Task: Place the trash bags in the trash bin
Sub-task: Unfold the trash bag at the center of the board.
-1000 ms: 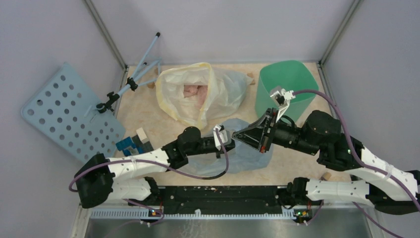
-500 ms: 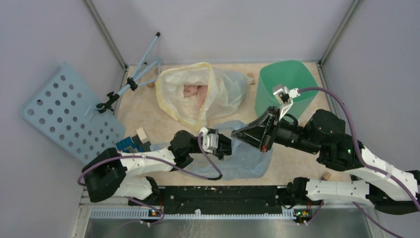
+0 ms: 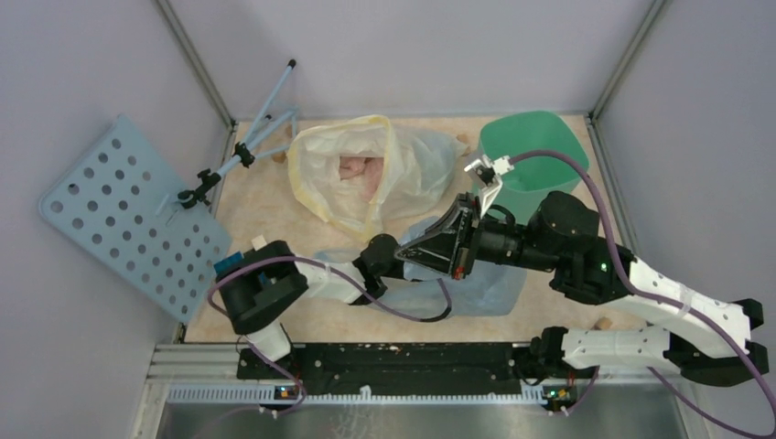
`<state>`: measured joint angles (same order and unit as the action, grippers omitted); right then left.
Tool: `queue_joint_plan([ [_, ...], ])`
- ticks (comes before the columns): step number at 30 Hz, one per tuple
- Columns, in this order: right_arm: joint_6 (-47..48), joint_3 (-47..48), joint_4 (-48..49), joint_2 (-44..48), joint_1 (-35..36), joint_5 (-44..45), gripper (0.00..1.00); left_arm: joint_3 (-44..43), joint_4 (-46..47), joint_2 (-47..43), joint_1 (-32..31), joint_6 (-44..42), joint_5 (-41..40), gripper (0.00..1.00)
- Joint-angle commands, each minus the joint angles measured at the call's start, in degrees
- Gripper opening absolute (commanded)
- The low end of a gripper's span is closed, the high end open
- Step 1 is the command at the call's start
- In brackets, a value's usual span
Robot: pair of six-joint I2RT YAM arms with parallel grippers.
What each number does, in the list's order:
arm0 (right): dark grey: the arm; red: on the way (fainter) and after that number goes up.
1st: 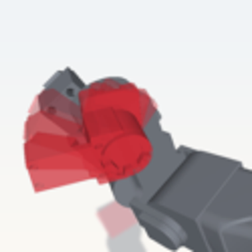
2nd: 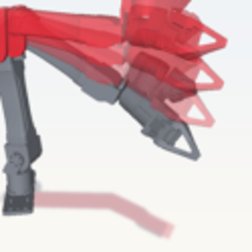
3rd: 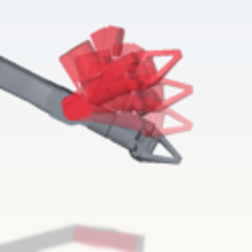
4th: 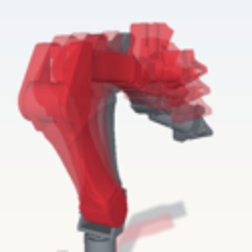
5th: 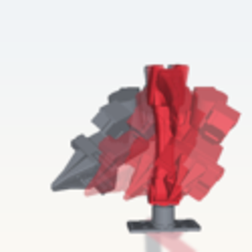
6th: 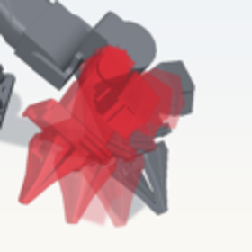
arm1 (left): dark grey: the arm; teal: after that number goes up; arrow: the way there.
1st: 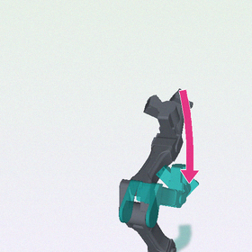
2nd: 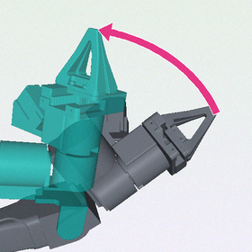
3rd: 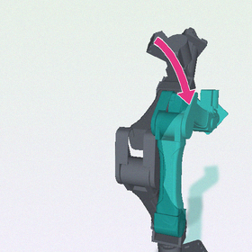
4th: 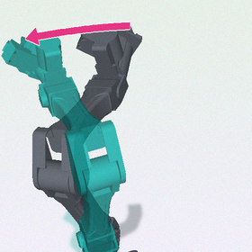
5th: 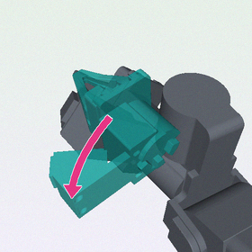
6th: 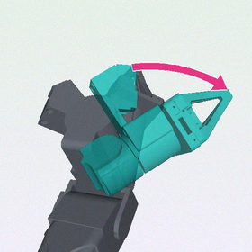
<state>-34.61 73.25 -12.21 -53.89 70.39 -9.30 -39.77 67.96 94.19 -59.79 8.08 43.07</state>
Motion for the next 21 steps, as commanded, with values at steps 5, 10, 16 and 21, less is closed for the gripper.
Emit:
queue_joint_plan([
  [5,-0.2,4.5,4.1,1.1,0.6,-2.3,0.0,-4.1,1.8,7.9,-0.4,4.4,-0.9,0.0],
  [10,0.8,4.5,2.9,3.4,0.6,0.6,0.0,-6.9,-15.9,5.1,-2.5,-5.0,-5.9,0.0],
  [16,0.8,3.5,2.9,3.9,0.5,1.1,0.0,-1.7,-6.9,-1.6,-2.6,-4.4,-8.1,0.0],
  [21,0.5,2.7,3.1,4.5,0.5,1.5,0.0,-0.6,-16.0,-9.2,-4.2,-10.8,-15.3,0.0],
])
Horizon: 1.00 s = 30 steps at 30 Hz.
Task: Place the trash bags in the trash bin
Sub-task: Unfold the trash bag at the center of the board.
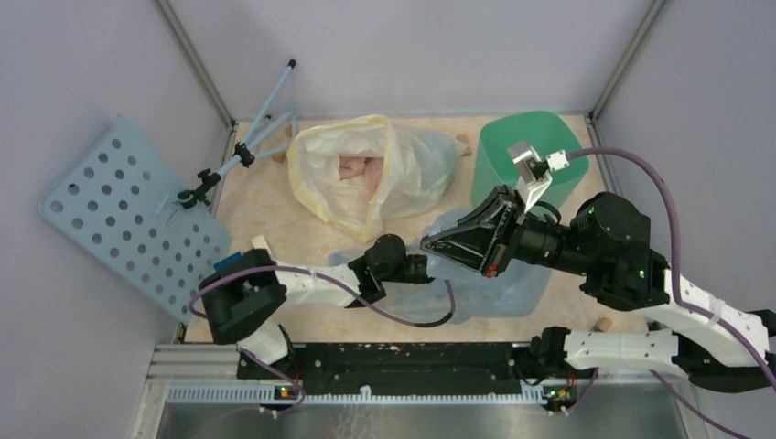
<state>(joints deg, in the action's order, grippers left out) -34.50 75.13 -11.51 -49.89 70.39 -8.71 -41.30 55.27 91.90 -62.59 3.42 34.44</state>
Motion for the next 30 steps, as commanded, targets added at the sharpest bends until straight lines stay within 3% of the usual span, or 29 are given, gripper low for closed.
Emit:
queue_joint_plan([
  [1,0.3,0.8,2.4,0.7,0.5,1.0,0.0,1.1,-6.0,-8.3,-2.0,-8.3,-9.2,0.0],
  [4,0.5,0.6,1.3,1.3,0.6,1.3,0.0,1.3,-11.1,-12.0,-2.1,-11.3,-10.1,0.0],
  [7,1.3,1.4,-2.6,1.0,0.5,2.2,0.0,0.7,-13.5,-15.0,-2.4,-12.5,-5.3,0.0],
  [10,1.7,1.1,-4.8,0.2,0.5,2.7,0.0,-3.0,-23.0,-15.8,-4.0,-16.7,-3.2,0.0],
  [15,1.0,0.9,-3.7,-1.6,0.6,0.5,0.0,-8.7,-34.7,-12.6,-7.3,-24.0,-9.0,0.0],
  [21,-0.4,3.1,-1.8,-5.9,0.5,-7.8,0.0,-16.2,-45.3,-4.4,-7.5,-25.6,-3.0,0.0],
  [25,-1.3,3.4,-0.4,-6.6,0.6,-10.3,0.0,-23.2,-53.5,2.4,-6.7,-21.1,-8.5,0.0],
  [30,-1.0,2.9,-0.8,-4.9,0.5,-8.2,0.0,-21.3,-47.2,2.7,-4.3,-13.1,-10.1,0.0],
])
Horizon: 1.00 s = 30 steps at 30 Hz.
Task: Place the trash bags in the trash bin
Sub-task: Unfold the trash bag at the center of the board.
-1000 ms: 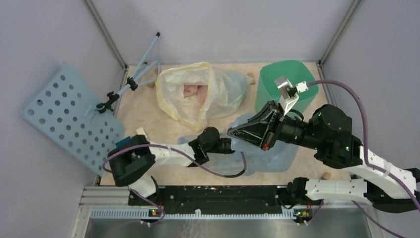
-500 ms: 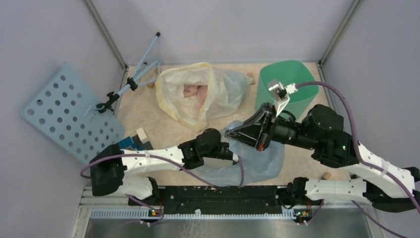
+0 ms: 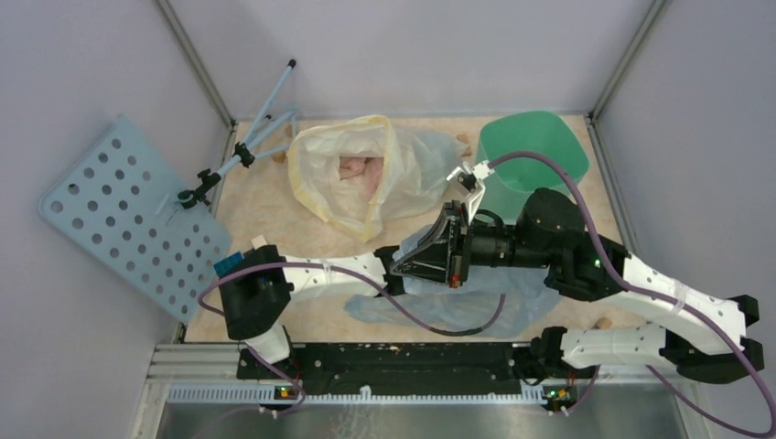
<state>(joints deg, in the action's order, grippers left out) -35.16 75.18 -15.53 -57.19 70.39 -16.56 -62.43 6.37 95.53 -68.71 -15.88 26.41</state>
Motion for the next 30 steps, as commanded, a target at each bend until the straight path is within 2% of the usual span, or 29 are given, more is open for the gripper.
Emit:
queue_joint_plan([
  [1,-0.2,3.0,2.8,2.8,0.5,0.2,0.0,-0.5,1.3,-0.8,1.8,6.1,-2.6,0.0],
  [8,2.4,4.2,-0.8,6.4,0.5,6.7,0.0,-7.3,-17.5,3.8,1.7,4.8,-9.5,0.0],
  [12,4.0,4.3,-3.5,8.3,0.6,10.7,0.0,-5.6,-19.1,2.9,1.9,5.5,-10.4,0.0],
  [17,6.6,1.9,-8.8,10.8,0.5,22.5,0.0,-3.1,-17.7,-0.9,1.9,6.1,-11.3,0.0],
  [20,7.3,-1.2,-10.8,12.3,0.6,30.5,0.0,-0.8,-14.6,-5.1,1.9,6.7,-12.1,0.17],
  [23,7.6,-4.4,-11.7,13.2,0.6,36.2,0.0,2.2,-9.3,-11.3,1.9,6.9,-10.3,0.29],
  [27,7.9,-7.5,-12.7,13.5,0.6,42.2,0.0,4.6,-6.0,-18.3,1.9,8.7,-11.8,0.36],
  [30,8.5,-8.3,-15.4,13.3,0.5,51.3,0.0,5.9,-4.8,-23.5,1.9,12.7,-17.0,0.38],
])
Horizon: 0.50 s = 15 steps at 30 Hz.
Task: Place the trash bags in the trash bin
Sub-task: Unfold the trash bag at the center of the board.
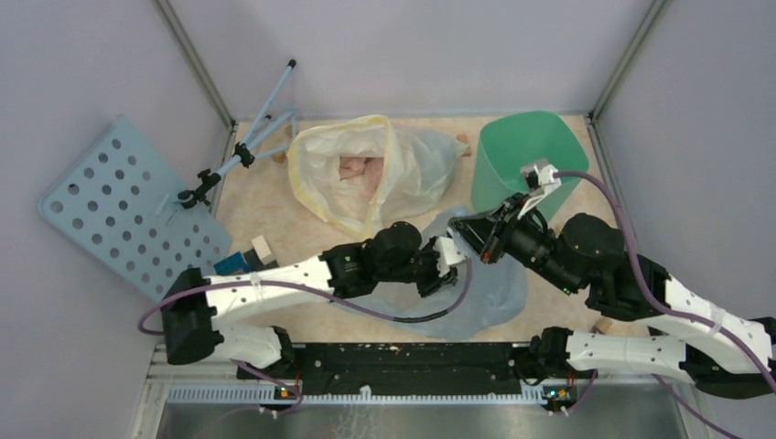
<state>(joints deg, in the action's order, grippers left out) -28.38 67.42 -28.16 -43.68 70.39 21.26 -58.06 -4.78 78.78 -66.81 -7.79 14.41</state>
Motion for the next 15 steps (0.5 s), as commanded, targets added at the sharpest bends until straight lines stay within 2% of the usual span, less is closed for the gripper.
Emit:
queue_joint_plan([
  [1,2.1,-0.9,-3.4,-0.3,0.5,16.6,0.0,1.9,6.4,-8.6,0.0,6.2,-6.3,0.4],
  [4,3.7,-1.7,-3.0,-0.4,0.6,20.9,0.0,3.7,5.3,-15.2,0.0,13.1,-13.1,0.52],
  [5,4.0,-1.8,-2.6,-0.4,0.5,20.5,0.0,5.2,5.1,-17.4,0.0,17.0,-18.1,0.58],
  [8,4.9,-1.7,-1.7,-0.5,0.6,18.8,0.0,7.2,-2.9,-24.4,0.0,25.2,-27.2,0.72],
  [11,6.2,-1.4,-1.0,-0.6,0.6,16.5,0.0,8.4,-11.0,-32.2,0.1,34.8,-36.3,0.95],
  [12,6.7,-1.4,-0.8,-0.6,0.6,15.4,0.0,9.3,-12.4,-34.6,0.1,36.3,-38.0,0.98],
  [15,8.0,-1.2,0.0,-1.0,0.5,11.2,0.0,11.5,-14.5,-39.3,1.3,36.8,-40.8,0.99],
])
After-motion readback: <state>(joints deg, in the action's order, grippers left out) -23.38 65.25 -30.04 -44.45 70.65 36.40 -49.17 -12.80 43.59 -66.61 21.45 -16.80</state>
